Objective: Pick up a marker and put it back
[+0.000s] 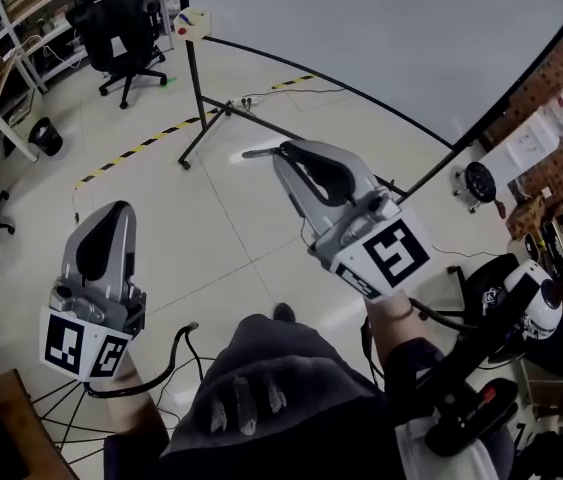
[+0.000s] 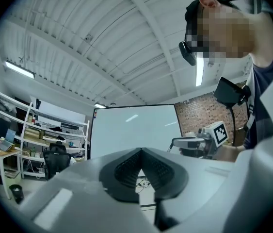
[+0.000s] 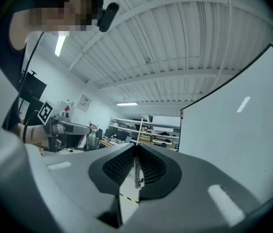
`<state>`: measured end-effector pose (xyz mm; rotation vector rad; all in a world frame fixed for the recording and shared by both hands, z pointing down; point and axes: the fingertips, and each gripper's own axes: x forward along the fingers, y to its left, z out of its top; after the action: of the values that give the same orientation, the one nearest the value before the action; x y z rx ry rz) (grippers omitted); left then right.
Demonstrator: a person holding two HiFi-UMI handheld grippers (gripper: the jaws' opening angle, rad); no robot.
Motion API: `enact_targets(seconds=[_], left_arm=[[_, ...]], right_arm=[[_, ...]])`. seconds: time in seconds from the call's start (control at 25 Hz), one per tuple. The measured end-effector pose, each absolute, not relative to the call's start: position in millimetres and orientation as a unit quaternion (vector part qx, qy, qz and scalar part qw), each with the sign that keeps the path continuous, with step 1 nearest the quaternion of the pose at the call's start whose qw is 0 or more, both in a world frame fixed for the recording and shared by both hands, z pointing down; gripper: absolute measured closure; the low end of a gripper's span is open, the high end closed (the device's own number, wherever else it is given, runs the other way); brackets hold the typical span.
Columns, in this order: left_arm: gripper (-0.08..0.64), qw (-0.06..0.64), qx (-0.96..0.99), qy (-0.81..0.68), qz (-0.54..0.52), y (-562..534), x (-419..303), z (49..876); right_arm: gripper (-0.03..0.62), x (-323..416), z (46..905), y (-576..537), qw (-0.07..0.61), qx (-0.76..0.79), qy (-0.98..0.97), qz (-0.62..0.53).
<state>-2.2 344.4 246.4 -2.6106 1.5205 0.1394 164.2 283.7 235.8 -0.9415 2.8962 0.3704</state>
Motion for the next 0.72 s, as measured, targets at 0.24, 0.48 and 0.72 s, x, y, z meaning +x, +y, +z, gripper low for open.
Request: enact_targets(seconds=[0.24,0.48,0.72], left_arm=[[0.554,0.058,-0.872,0.485,0.039,335,22,254],[0.554,0.045,-0.882,0.467,0.033,322,32,259],[0.554,0.036,-0.887,0.459,0.029,305,55,264]], right_arm=[[0.561,200,238,284,0.037,-0.334,0.934,0.12],[0.561,236,233,290,0.038,-0.372,0.919,0.121],[0.561,276,234,284,0.041,-0.394,0.911,0.114]])
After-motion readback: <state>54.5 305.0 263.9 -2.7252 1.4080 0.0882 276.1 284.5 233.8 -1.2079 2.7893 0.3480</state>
